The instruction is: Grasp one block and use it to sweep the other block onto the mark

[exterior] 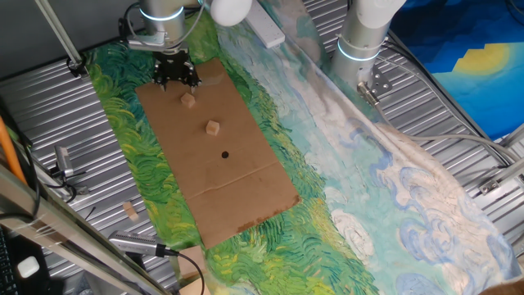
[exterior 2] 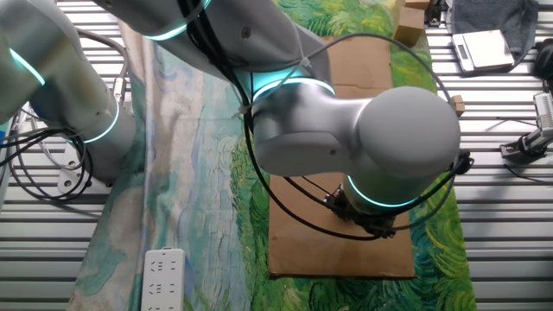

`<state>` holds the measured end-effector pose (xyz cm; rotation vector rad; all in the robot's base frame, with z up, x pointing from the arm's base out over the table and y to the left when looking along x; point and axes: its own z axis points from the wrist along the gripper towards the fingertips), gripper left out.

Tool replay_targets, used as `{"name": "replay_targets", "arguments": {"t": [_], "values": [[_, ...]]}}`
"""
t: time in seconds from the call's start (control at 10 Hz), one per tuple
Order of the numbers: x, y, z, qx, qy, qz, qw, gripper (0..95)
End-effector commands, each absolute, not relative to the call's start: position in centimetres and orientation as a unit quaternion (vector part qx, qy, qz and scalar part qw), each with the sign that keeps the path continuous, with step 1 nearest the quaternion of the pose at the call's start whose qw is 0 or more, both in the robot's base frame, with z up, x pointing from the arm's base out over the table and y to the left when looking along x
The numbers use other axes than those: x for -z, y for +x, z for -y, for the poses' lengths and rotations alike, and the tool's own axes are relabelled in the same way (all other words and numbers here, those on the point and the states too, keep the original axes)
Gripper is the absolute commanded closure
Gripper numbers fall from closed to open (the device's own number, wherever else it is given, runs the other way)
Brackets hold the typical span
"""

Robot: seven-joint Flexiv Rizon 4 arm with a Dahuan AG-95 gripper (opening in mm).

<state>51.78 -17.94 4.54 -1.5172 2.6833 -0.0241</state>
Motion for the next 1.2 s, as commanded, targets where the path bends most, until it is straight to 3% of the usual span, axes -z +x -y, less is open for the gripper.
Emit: {"name": "replay_targets", "arguments": {"t": [0.1,0.2,1.2], "values": [[-5.0,52.1,18.5,-0.085,-0.163,-0.983,0.017,38.0],[-5.0,52.1,18.5,-0.081,-0.16,-0.984,0.016,57.0],[-5.3,52.1,17.2,-0.063,-0.194,-0.979,0.01,57.0]]}}
